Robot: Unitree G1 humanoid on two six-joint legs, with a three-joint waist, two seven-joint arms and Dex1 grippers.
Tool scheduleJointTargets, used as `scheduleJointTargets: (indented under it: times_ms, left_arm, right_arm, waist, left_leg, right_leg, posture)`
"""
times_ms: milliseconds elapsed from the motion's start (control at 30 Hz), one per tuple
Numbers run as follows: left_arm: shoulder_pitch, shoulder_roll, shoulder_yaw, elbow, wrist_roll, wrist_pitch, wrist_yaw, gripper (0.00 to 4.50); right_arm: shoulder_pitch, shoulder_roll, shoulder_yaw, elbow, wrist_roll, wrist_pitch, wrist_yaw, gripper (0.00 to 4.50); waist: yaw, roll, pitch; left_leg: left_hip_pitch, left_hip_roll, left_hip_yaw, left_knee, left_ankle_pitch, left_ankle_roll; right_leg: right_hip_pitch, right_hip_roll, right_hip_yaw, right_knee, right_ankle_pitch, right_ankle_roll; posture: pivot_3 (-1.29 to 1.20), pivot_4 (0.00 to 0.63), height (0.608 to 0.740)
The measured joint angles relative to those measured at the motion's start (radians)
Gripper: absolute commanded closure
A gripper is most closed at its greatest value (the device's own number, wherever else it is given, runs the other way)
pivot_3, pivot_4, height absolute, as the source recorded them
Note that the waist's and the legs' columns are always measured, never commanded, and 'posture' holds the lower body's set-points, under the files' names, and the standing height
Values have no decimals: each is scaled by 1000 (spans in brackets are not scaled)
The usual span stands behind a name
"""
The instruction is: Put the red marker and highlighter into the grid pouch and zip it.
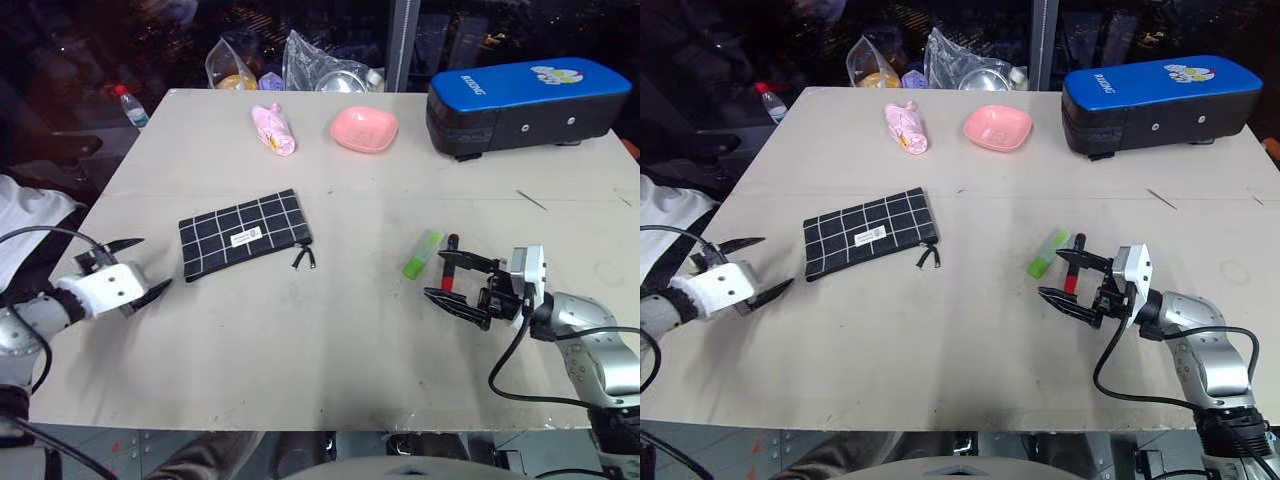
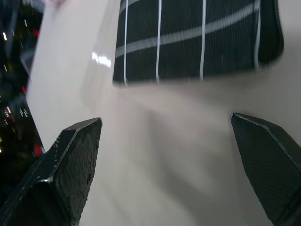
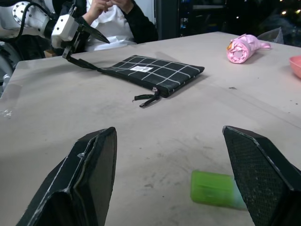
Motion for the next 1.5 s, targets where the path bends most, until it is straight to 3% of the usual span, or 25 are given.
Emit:
scheduleJointTargets:
  times_ms: [167,367,767,1133,1500]
  left_arm:
    - [-167,70,-194,-13,404,-209,317,37]
    - [-269,82,-323,31,603,-258,583,37]
    - [-332,4,-396,97,574,-294,726,37]
    - [-349,-90,-393,70,476,-273,743,37]
    - [-376,-172,-417,27,500,-193,753,37]
  right_arm:
    - [-4,0,0,-1,0,-3,-7,894]
    - [-2,0,-1,-1,0,-3,-10,894]
    - [-4,3,-1,-2,1,-4,-31,894]
    - [-9,3,-1,-2,0,-4,-40,894]
    - [-14,3,-1,-2,-5,-4,-51,894]
  waist:
    - [17,0,0]
    - [15,0,0]
    - [11,-2,2]
    - [11,-2,2]
    - [13,-2,2]
  left_leg:
    - [0,-1,1,0,0,0]
    - [0,0,1,0,0,0]
    - [0,1,6,1,2,-4]
    - [-1,1,7,1,3,-5]
    - [-1,0,8,2,3,-5]
  right_leg:
    - [0,1,1,0,0,0]
    - [0,3,1,0,0,1]
    - [-1,4,1,1,0,1]
    - [-2,5,1,1,0,1]
    - [-2,5,1,2,0,1]
  posture:
    - [0,150,740]
    - [0,150,740]
    - [0,150,740]
    - [0,150,740]
    - [0,150,740]
